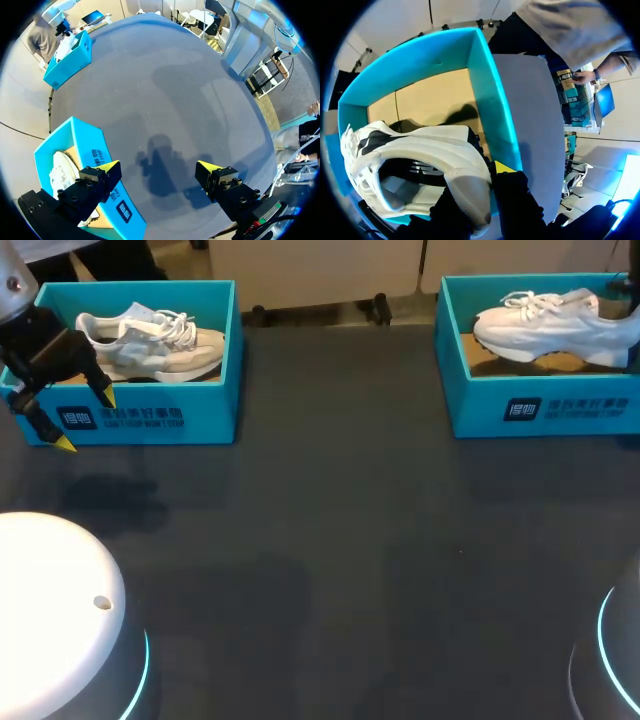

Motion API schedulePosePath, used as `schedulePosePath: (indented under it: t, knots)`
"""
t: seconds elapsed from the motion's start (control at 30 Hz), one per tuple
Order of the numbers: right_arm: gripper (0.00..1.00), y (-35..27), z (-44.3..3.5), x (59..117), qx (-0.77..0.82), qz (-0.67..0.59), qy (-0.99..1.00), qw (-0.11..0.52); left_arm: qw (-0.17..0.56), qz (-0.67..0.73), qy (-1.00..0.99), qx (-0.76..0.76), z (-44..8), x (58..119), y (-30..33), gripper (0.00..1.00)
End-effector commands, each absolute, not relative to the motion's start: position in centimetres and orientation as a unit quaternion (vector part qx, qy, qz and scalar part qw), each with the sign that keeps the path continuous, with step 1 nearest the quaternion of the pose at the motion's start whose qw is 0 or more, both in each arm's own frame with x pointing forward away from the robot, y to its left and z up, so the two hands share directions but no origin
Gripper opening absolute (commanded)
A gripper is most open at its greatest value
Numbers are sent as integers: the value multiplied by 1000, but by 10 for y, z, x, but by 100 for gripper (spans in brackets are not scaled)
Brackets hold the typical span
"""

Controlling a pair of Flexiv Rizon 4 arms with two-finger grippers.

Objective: Take the shoe out of the shoebox, open the shoe tongue, remove and reinsert the insole, then place the shoe into the shoebox

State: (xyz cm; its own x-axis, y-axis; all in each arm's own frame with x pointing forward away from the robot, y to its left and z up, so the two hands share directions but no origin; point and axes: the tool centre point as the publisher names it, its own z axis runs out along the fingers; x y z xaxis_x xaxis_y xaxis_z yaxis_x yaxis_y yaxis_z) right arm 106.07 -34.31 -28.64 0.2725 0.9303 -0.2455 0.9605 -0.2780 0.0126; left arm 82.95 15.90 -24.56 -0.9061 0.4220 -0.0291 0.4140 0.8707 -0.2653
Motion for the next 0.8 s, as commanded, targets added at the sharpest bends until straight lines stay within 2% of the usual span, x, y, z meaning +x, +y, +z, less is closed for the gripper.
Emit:
schedulePosePath:
  t: [0.03,0.27,0.8]
  knots:
    - [0,-342,-287,1054,798,-84,593,71,15,132,-967,-217,-245,829,159,100]
    - [0,-340,-290,1055,803,-102,581,87,15,132,-967,-217,-245,829,159,100]
    - [0,-344,-332,1053,819,-112,560,56,15,132,-967,-217,-245,829,159,100]
